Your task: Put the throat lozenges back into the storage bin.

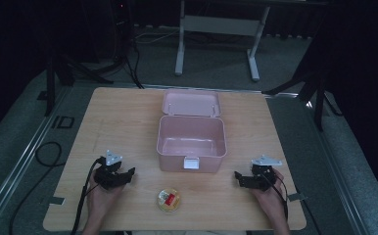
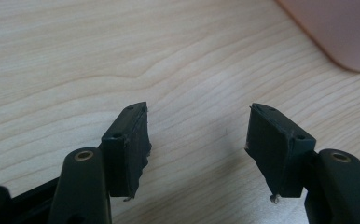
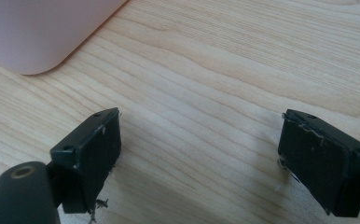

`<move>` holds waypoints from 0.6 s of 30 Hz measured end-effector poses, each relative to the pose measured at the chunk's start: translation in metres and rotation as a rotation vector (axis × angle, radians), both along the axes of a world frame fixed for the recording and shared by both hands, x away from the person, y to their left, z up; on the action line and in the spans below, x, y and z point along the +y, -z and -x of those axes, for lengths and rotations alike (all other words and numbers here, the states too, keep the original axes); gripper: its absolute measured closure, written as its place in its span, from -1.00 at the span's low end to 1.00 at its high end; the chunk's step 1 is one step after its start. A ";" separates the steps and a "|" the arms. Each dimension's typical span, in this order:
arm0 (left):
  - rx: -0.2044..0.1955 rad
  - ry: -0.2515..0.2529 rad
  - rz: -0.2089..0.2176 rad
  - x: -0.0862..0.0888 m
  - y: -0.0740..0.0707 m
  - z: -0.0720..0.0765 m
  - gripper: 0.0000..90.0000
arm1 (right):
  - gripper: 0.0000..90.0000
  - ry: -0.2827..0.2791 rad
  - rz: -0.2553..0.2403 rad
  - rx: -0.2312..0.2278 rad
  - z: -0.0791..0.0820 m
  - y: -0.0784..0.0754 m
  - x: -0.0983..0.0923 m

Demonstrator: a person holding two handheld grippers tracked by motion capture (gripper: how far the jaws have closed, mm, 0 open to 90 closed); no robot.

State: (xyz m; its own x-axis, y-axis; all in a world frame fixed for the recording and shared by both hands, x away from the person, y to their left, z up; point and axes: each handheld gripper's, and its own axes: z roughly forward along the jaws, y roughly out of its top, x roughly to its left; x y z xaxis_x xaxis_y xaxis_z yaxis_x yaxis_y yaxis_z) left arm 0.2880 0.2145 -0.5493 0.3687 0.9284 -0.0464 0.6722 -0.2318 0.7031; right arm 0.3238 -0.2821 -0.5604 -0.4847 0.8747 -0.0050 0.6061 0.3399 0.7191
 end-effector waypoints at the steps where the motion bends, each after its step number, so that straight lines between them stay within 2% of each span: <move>1: -0.001 0.002 0.005 0.001 0.000 0.000 -0.10 | -0.71 0.001 0.000 0.000 0.000 0.000 0.000; 10: -0.030 0.031 0.002 0.000 -0.006 0.001 -0.13 | -0.71 0.001 0.000 0.000 0.000 0.000 0.000; 18: -0.049 0.086 0.008 -0.003 -0.017 0.006 -0.14 | -0.71 0.000 0.000 0.000 0.000 0.000 0.000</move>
